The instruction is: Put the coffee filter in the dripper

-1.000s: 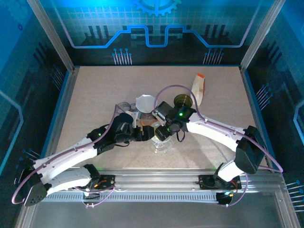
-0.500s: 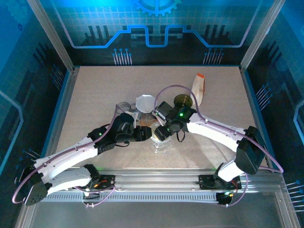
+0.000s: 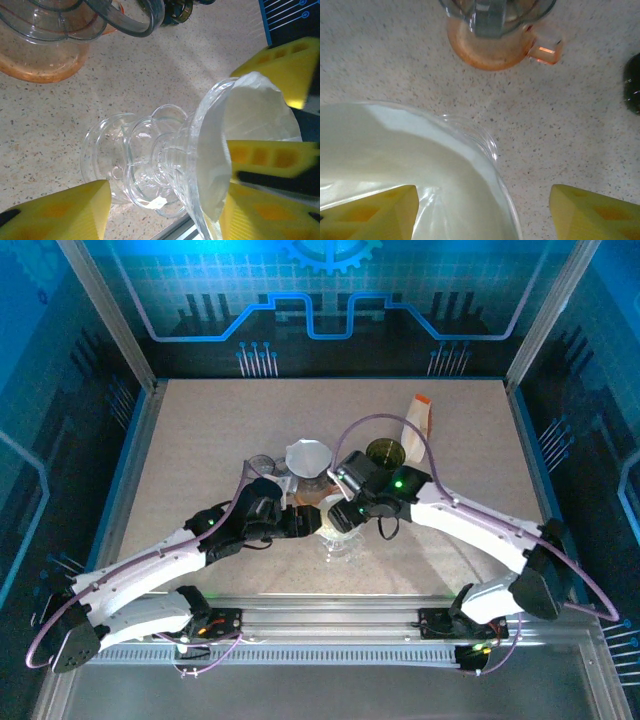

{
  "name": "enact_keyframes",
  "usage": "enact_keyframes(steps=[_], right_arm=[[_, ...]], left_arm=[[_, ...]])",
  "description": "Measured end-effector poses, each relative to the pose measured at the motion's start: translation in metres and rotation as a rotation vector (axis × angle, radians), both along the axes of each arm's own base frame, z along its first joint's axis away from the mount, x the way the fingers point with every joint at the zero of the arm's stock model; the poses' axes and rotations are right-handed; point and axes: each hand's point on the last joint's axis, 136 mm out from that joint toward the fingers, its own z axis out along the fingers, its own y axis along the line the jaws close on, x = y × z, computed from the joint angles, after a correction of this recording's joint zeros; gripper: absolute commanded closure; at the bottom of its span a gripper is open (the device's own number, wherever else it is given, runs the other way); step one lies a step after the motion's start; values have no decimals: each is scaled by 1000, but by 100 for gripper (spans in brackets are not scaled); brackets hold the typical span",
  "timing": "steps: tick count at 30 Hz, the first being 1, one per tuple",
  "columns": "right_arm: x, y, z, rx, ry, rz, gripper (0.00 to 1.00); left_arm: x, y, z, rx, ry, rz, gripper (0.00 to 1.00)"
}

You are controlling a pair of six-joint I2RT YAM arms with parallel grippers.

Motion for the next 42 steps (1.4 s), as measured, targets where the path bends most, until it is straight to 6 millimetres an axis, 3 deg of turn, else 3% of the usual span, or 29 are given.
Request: enact_keyframes(steps=[5,14,25,35,42], right_arm=[[4,-17,20,55,-48,-54,29],[-2,-38,6,37,-32,-107,30],[-2,-38,8,47,-37,-110,28],[-5,-39,30,112,-85,-106,29],[-8,-40,22,105,-67,-114,32]], left_arm=[[0,0,0,-1,-1,0,41],[0,-1,-2,3,3,-1,43],[0,-1,-1,1,4,-2,43],[0,-1,-2,2,5,-2,43],[1,-1,-4,7,9,-2,42]])
